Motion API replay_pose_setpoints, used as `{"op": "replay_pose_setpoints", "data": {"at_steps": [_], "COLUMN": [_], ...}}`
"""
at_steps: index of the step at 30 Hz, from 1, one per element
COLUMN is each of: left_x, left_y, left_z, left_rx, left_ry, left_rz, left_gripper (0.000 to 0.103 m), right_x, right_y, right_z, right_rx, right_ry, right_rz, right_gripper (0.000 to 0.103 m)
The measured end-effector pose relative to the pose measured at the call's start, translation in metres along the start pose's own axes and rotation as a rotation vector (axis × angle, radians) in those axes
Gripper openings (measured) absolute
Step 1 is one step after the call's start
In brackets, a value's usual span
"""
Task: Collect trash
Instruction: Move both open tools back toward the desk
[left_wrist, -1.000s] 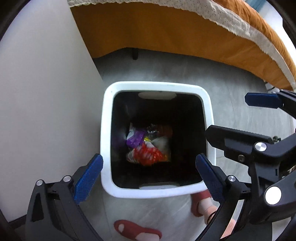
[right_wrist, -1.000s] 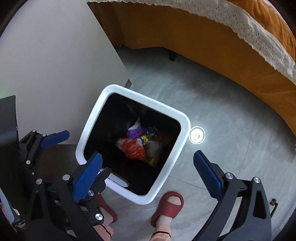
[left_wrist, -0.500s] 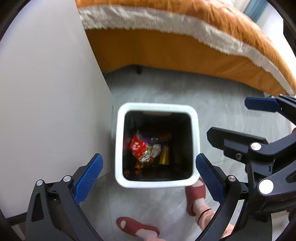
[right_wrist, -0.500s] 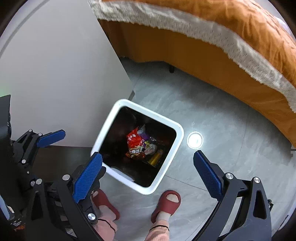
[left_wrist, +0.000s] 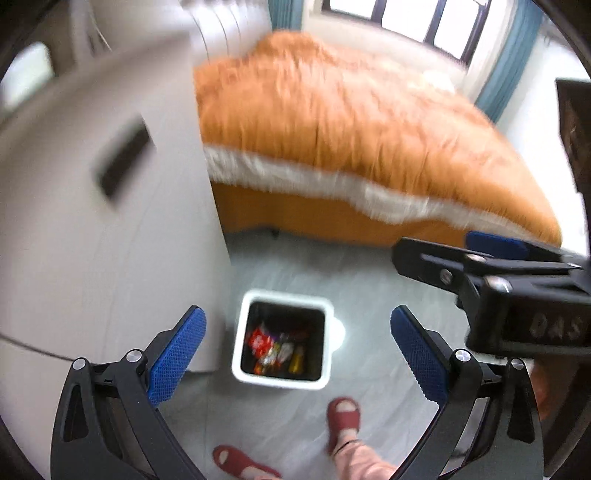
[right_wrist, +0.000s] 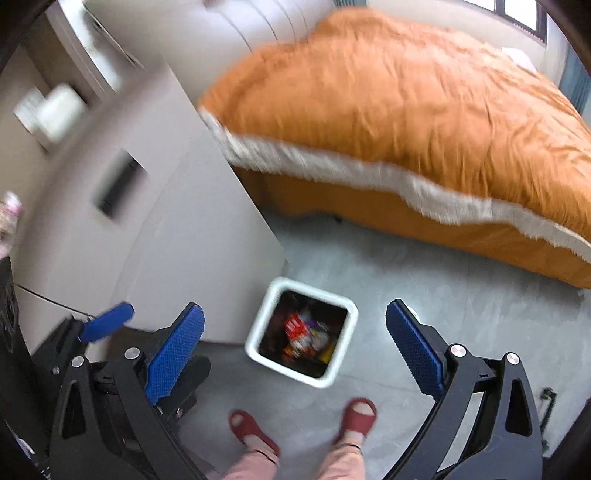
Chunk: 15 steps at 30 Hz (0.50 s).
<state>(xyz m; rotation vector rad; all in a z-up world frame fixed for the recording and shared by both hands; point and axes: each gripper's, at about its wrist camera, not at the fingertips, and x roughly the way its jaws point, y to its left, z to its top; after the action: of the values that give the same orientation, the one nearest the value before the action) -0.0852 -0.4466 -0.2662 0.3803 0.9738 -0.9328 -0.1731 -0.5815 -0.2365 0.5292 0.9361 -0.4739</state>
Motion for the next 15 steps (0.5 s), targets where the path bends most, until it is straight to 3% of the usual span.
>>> {"op": "replay_pose_setpoints", "data": {"at_steps": [5,10,15], "left_x": [-0.098,-0.173,-0.219], "left_y": [0.021,0.076,0.162], "left_z": [0.027,0.041,0.028], "left_rx": [-0.023,-0.043,-0.173], "left_ry": [-0.172,-0.315,-0.352], "left_rz": [0.026,0.194,0.377], "left_gripper": [0.098,0.098,0.098], "right_x": [-0.052,-0.082,-0.086], "right_y": [0.049,0.132,0.22], "right_z": [0.034,0.063,0.081], "right_rx": [-0.082,-0.226,-0.385], "right_ry": [-0.103,-0.182,-0.217], "right_rz": [0.093,0.214,0.305], "right_gripper": [0.098,0.098,0.098]}}
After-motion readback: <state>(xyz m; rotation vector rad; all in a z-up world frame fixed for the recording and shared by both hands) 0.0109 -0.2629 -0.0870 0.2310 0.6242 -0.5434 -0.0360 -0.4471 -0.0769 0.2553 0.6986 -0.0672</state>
